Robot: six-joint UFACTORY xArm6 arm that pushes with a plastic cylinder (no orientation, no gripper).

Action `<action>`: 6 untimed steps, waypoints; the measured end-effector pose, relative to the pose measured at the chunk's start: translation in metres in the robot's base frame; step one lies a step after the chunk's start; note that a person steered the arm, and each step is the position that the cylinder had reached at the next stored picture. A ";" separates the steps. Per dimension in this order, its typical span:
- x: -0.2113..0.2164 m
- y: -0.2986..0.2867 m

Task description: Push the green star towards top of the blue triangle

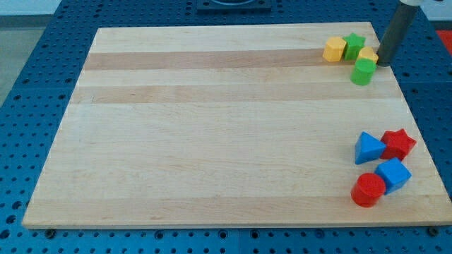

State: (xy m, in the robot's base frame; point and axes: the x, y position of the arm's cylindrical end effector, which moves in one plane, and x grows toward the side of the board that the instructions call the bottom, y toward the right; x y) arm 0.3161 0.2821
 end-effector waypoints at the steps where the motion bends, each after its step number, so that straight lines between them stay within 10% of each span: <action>1: 0.011 -0.022; 6: 0.065 -0.096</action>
